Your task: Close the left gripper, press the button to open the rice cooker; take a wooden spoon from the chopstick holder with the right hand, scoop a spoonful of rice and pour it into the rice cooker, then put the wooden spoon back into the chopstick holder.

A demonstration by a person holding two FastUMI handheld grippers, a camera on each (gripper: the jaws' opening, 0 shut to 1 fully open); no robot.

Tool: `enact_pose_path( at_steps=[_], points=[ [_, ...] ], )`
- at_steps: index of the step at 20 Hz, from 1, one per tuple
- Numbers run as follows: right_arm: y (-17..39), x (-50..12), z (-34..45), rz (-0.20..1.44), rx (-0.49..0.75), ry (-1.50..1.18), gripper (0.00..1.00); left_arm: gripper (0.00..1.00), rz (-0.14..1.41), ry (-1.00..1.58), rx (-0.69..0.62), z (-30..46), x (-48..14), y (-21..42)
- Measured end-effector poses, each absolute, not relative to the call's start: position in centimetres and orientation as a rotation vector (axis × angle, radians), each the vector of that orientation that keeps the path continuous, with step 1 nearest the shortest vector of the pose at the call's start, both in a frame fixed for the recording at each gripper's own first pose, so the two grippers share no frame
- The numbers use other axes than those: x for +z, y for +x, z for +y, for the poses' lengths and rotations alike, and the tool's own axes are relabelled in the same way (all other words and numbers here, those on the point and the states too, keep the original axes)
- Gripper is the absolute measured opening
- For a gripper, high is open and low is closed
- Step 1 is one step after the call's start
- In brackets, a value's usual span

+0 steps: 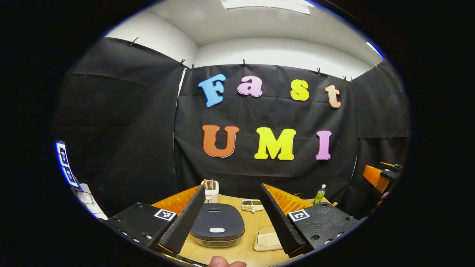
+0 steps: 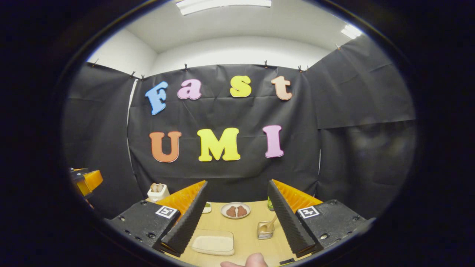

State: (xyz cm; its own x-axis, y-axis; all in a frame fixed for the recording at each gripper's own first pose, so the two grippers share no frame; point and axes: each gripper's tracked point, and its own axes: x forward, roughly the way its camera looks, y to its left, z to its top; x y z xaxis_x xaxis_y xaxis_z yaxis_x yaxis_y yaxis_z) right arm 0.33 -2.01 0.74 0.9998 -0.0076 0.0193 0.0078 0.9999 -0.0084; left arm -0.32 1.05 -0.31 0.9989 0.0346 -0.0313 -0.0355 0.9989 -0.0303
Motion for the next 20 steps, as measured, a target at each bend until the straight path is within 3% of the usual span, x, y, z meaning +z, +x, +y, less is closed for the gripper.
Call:
enact_pose_path(
  at_steps=[11,20],
  points=[
    [4.0,-1.1,-2.7,0.020,0.025,-0.005,1.00,0.95,0.148,-0.059,0.113,2.7,-4.0,1.1],
    [8.9,-4.6,-3.3,0.088,0.060,-0.032,1.00,0.94,0.492,-0.121,0.166,3.2,-14.0,3.9]
  ],
)
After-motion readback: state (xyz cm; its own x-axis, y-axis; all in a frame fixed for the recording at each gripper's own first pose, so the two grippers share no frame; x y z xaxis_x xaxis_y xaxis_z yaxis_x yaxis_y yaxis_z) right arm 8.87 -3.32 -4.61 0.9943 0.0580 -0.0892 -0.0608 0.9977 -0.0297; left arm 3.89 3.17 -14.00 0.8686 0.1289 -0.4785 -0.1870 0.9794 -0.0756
